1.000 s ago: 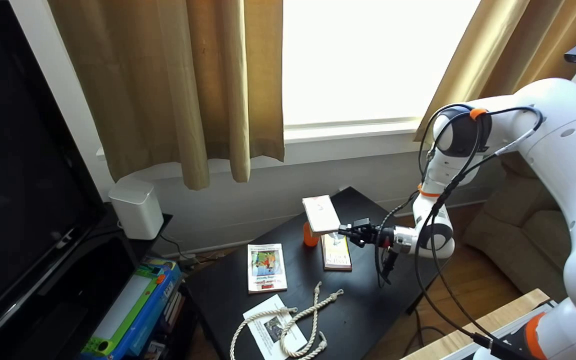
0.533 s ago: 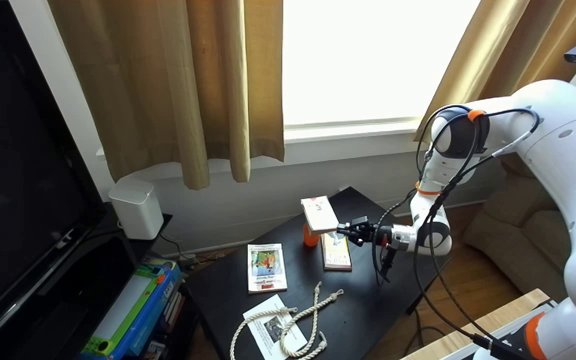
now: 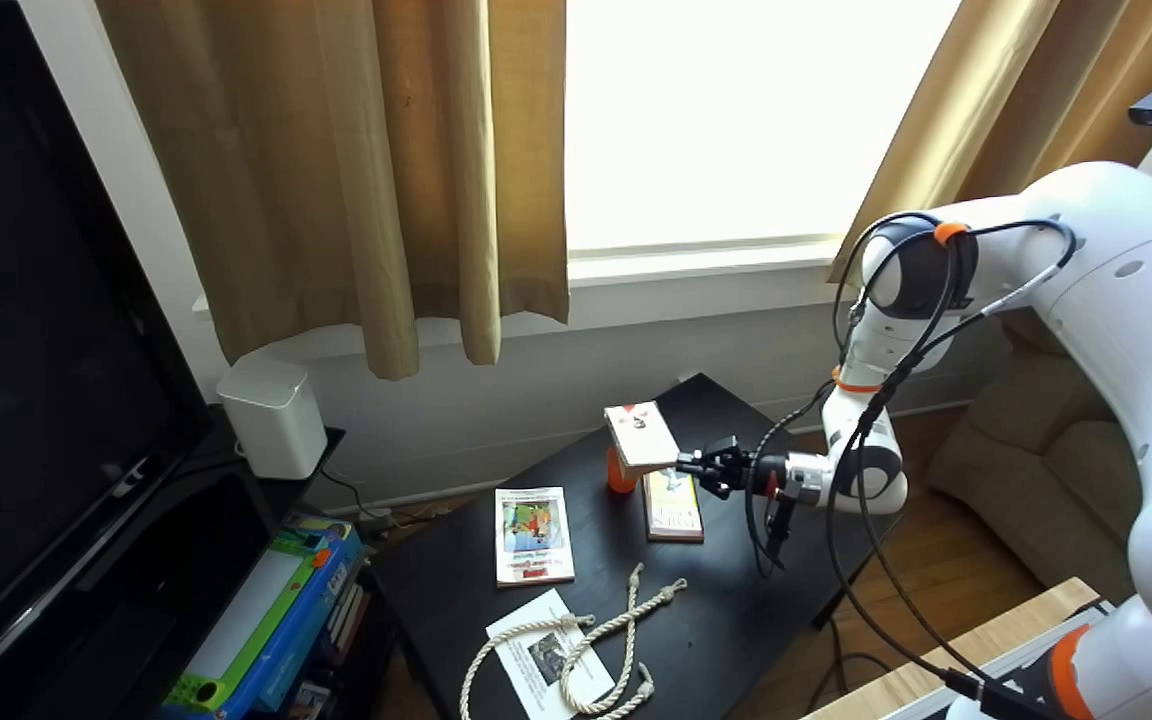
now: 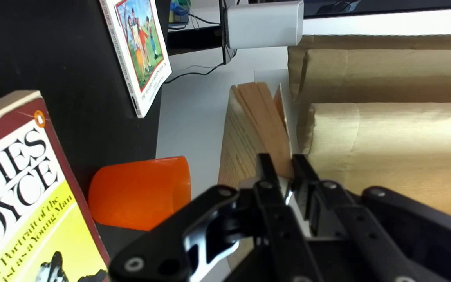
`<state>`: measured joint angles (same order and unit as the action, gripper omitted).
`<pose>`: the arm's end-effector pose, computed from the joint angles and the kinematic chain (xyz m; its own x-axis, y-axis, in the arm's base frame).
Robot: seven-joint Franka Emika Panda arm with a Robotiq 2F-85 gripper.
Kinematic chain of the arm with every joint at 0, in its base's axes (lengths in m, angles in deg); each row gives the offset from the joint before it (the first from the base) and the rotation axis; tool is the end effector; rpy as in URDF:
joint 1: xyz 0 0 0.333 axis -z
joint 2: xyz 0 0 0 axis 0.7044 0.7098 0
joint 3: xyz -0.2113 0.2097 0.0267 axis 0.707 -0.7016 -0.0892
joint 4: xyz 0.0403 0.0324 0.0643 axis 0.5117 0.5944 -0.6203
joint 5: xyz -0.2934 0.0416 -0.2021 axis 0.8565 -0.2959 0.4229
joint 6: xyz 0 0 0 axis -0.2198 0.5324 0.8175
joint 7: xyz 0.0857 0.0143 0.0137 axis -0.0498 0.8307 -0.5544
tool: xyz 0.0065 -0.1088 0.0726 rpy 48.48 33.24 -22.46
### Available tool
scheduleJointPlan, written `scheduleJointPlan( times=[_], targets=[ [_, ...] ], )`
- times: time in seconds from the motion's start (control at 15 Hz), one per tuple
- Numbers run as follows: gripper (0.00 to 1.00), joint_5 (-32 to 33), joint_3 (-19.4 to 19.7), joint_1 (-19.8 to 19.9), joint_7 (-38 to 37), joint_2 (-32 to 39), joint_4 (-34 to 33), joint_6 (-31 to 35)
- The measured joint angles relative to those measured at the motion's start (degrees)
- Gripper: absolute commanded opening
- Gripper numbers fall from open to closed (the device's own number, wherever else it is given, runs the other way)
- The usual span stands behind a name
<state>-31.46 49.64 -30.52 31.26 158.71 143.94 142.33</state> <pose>0.4351 -0.0770 -0.0983 0.8551 -0.5165 -0.0448 -0.0729 -0.0342 -0.9967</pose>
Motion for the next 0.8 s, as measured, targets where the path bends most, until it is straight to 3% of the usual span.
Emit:
scheduleJointPlan(
  times=[0.8],
  targets=[
    [0.04,0.0,-0.3,-1.0,-4.6,1.9,-4.5,3.1]
  ],
)
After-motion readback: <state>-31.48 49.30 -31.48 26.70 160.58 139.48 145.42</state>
